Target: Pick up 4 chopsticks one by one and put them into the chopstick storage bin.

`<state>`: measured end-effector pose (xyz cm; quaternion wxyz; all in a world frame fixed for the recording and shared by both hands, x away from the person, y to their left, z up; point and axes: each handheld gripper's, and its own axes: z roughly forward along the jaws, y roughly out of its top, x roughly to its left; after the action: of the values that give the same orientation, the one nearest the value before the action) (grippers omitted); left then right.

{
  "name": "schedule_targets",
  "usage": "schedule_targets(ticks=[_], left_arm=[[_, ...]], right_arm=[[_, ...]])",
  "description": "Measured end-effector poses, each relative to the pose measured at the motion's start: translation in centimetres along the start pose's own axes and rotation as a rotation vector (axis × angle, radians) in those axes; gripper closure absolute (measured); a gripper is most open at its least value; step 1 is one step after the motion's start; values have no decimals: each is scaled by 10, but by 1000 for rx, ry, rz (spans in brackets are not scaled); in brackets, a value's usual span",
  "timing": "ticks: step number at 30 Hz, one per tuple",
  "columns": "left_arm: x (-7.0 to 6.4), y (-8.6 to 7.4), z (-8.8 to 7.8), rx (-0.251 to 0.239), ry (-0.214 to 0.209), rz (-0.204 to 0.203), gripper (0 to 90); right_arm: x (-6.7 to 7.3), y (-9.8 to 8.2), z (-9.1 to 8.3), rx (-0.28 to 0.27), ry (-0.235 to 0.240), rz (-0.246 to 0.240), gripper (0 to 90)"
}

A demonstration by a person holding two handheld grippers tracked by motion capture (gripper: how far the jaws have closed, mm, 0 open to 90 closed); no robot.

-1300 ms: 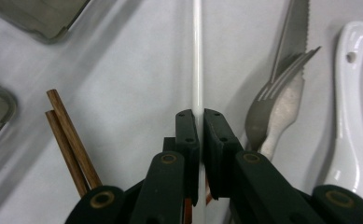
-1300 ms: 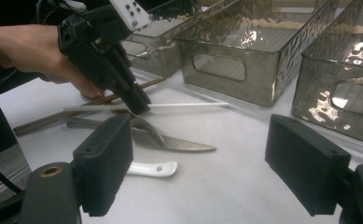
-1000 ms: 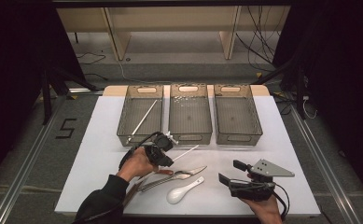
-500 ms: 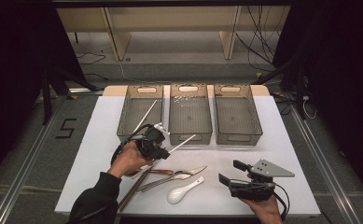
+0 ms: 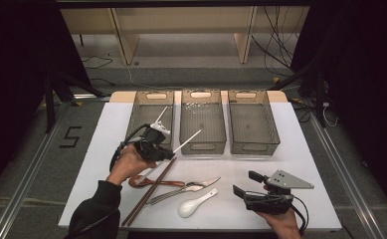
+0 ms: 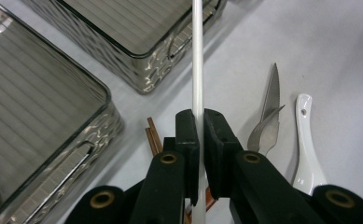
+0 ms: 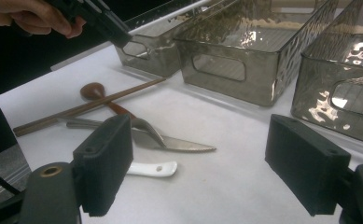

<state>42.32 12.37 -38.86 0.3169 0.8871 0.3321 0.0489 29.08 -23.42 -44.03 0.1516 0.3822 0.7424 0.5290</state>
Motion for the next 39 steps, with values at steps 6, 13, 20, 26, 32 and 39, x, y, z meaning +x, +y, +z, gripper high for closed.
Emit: schedule_targets(ticks=[6,13,20,26,32,39], left_arm=[[7,1,-9,-26,10,-4,849],[20,3,-21,-63,34,-29,849],[43,8,-26,-97,73,-82,848],[62,13,-28,-127,113,-124,848],[75,25,-31,-144,152,-136,848],[91,40,-33,-154,212,-141,848]], right_arm=[[0,0,1,4,0,-1,238],[-1,-1,1,3,0,2,238],[-1,-1,1,4,0,4,238],[-1,-1,1,5,1,4,238],[-1,-1,1,4,1,4,238],[-1,-1,1,4,3,6,238]])
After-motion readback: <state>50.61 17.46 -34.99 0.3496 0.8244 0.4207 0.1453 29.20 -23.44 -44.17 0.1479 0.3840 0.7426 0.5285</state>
